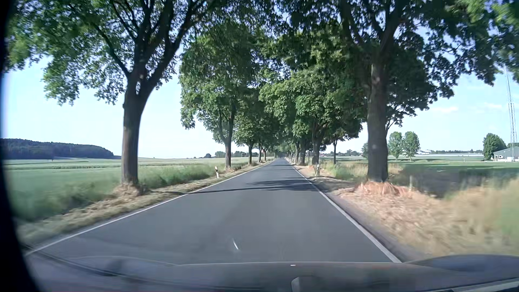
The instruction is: Follow the waypoints while adhering to traffic rules and regulations
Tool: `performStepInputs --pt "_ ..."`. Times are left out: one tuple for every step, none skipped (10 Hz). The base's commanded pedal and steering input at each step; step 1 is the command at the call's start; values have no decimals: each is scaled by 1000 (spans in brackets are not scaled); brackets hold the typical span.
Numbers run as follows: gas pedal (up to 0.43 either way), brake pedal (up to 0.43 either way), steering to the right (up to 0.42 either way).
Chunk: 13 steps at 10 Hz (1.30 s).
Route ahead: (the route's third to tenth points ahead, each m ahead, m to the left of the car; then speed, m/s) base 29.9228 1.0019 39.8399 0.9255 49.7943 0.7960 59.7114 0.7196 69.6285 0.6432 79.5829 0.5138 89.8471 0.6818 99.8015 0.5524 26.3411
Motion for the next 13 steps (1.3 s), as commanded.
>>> performStepInputs --pt "480 6 1" --pt "480 6 1" --pt "480 6 1" --pt "480 6 1" --pt "480 6 1" --pt "480 6 1" --pt "480 6 1" --pt "480 6 1" --pt "480 6 0" --pt "480 6 0" --pt "480 6 0" --pt "480 6 0" --pt "480 6 0"
